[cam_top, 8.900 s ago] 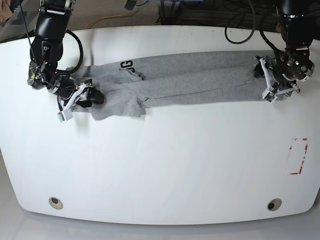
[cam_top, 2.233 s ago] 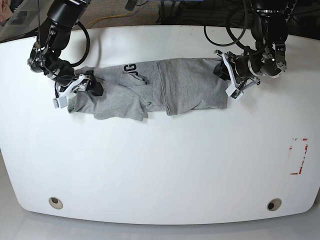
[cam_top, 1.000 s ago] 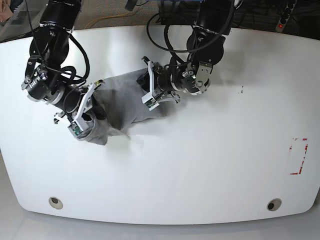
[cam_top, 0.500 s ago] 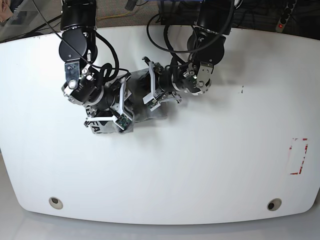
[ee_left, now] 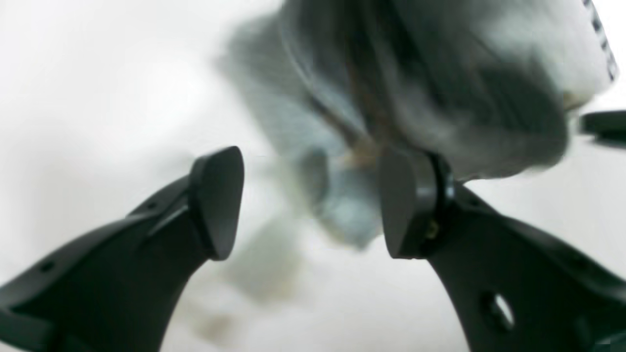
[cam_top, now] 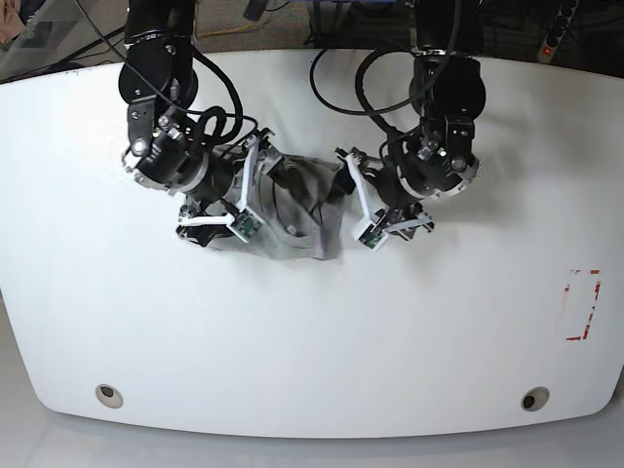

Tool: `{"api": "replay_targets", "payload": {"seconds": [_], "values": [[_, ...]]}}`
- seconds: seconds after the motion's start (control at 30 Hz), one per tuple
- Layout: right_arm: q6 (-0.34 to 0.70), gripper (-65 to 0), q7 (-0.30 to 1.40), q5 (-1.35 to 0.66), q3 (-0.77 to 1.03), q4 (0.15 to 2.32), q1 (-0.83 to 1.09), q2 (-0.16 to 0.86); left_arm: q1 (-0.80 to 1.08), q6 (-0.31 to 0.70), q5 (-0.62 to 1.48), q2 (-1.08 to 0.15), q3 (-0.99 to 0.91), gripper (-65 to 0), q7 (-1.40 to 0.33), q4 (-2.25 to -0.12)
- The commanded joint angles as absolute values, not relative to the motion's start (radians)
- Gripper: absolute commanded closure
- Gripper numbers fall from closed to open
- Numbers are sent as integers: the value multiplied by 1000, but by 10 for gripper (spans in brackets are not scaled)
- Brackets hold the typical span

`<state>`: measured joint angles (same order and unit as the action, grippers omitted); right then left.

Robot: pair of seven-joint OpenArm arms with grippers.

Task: Fold the T-shirt properly
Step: 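Release the folded bundle and press it flat with both grippers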

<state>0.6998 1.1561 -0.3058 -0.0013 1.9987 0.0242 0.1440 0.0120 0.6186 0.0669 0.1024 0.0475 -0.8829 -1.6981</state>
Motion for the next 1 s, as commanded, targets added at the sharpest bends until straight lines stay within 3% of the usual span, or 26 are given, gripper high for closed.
{"api": "replay_targets", "payload": {"seconds": [0.0,0.13,0.43,0.8,0.97], "values": [[698,-539,1142,-417,70,2017,13,148,16,622,79,81,25,-407,-872,-1771],[698,-539,1145,-547,176,1998,47,148,51,622,79,21,-51,-407,-872,-1845],[698,-531,1106,-550,186,1845,44,150,71,624,77,-104,-84,-407,-869,-1845],[698,-277,1032,-466,309,1621,-162,188,30,621,71,-122,188,-407,-865,-1845],[698,-220,1018,-286,317,1463,-309,239,28,618,71,-122,297,-407,-865,-1845]]}}
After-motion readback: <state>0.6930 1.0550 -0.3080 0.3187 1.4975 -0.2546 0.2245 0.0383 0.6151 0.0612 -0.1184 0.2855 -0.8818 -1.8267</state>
